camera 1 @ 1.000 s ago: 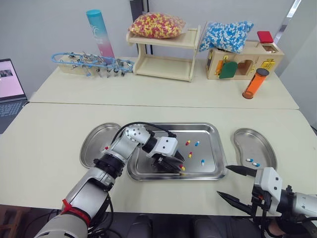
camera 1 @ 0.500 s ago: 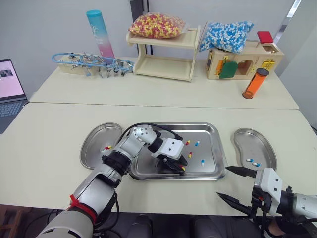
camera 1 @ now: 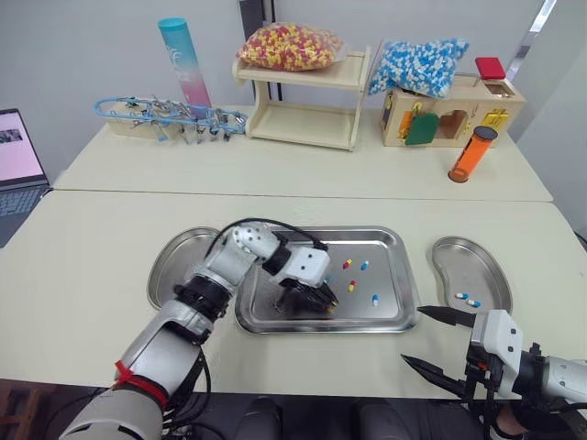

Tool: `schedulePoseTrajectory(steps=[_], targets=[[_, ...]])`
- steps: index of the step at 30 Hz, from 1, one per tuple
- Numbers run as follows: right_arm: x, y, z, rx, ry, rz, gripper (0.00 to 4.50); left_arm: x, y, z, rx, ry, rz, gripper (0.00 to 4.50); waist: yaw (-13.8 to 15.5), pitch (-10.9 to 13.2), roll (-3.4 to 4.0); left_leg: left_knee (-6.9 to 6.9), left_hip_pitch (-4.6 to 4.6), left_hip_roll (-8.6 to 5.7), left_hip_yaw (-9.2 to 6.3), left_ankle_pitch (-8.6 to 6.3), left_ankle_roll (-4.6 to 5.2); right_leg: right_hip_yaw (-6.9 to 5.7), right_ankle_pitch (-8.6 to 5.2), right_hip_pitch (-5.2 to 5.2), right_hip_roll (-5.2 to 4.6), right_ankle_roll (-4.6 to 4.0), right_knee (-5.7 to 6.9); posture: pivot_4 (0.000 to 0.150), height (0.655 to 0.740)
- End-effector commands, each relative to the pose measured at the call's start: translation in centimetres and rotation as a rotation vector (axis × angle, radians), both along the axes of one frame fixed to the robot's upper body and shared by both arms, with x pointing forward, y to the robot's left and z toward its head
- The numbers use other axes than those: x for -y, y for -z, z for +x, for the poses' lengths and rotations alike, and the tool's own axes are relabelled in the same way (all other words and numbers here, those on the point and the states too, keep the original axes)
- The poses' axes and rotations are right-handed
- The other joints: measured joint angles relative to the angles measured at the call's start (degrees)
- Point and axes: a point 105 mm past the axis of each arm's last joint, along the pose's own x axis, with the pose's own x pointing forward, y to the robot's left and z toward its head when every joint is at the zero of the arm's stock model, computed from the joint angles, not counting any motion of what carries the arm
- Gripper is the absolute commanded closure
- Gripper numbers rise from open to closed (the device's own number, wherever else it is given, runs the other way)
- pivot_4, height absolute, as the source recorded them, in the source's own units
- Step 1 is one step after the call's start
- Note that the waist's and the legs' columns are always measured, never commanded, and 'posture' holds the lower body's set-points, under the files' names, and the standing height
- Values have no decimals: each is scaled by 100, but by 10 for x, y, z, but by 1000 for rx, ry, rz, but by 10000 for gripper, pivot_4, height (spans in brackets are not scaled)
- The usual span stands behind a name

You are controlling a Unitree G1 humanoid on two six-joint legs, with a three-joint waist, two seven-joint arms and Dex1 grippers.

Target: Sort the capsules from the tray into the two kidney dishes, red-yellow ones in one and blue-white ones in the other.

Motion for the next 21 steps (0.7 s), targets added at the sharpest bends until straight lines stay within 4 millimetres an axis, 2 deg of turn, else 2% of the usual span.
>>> schedulePoseTrajectory(steps=[1,4,8,12,14,17,21], targets=[[-4,-12,-1,47,-25,0,0,-16,-42,-3,-39,-102,-119,44817,-1,-1,1,0,2,0,-1,0,0,0,0,2,0,0,0,1500,7400],[-8,-15,1,56,-38,8,0,-41,-57,-3,-79,-255,-151,44817,-35,-1,2,-2,4,1,-2,0,0,1,-1,2,0,0,0,1500,7400],[-18,-25,5,84,-85,30,0,-97,-66,-2,-118,-558,-159,44817,-99,0,3,-4,6,1,-4,0,1,1,-1,1,1,0,3,1500,7400],[-30,-36,8,102,-169,51,0,-170,-72,1,-95,-944,-202,44817,-125,2,1,-3,4,2,-7,-1,1,-1,-1,-1,1,0,2,1500,7400],[-36,-42,12,116,-204,69,0,-198,-70,1,-117,-1111,-233,44817,-115,3,0,-4,5,2,-7,-1,2,-1,-1,-2,1,0,3,1500,7400],[-43,-47,16,125,-244,80,0,-224,-55,-5,-126,-1241,-206,44817,-96,2,-1,-5,5,2,-6,-1,1,-1,-1,-2,1,0,3,1500,7400],[-43,-48,21,123,-270,74,0,-234,-36,-12,-156,-1316,-175,44817,3,4,-6,-5,-3,3,-6,-1,1,-3,-1,-9,0,0,1,1500,7400]])
